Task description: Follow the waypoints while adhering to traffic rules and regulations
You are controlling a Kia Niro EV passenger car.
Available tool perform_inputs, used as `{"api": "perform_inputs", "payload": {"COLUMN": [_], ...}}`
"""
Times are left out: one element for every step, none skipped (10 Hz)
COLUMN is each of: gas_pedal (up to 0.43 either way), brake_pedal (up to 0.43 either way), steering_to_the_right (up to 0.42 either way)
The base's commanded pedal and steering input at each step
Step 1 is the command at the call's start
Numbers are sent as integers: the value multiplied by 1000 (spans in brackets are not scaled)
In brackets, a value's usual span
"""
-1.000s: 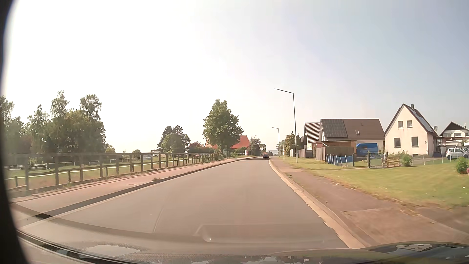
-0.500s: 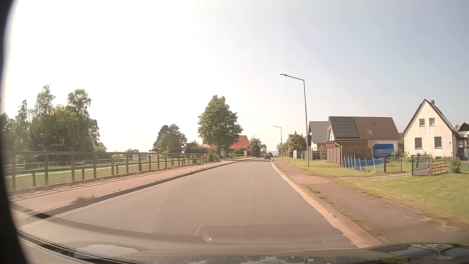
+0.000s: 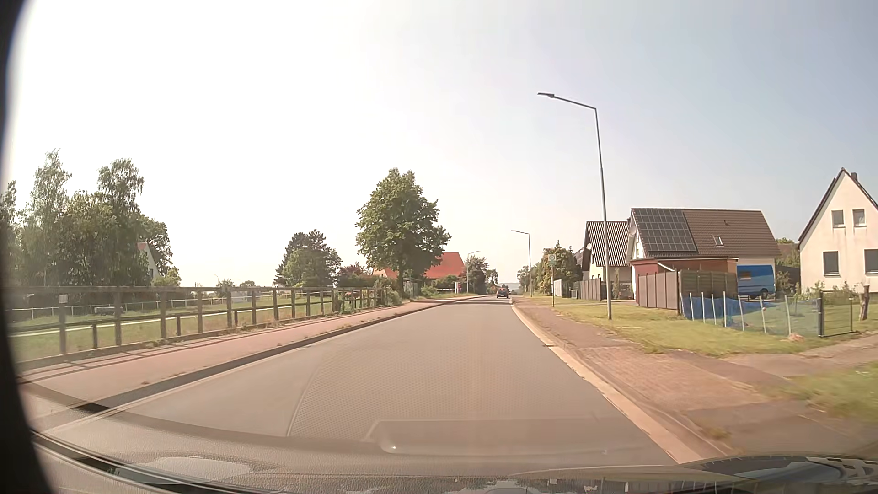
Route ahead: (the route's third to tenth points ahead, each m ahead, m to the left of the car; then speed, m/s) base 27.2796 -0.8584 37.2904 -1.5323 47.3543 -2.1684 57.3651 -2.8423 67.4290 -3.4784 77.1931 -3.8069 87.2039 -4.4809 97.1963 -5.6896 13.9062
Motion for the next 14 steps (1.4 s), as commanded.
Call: {"api": "perform_inputs", "payload": {"gas_pedal": [169,169,169,169,169,169,169,169,169,169,169,169,169,169], "brake_pedal": [0,0,0,0,0,0,0,0,0,0,0,0,0,0], "steering_to_the_right": [7,7,7,7,7,7,7,7,7,7,7,7,7,7]}}
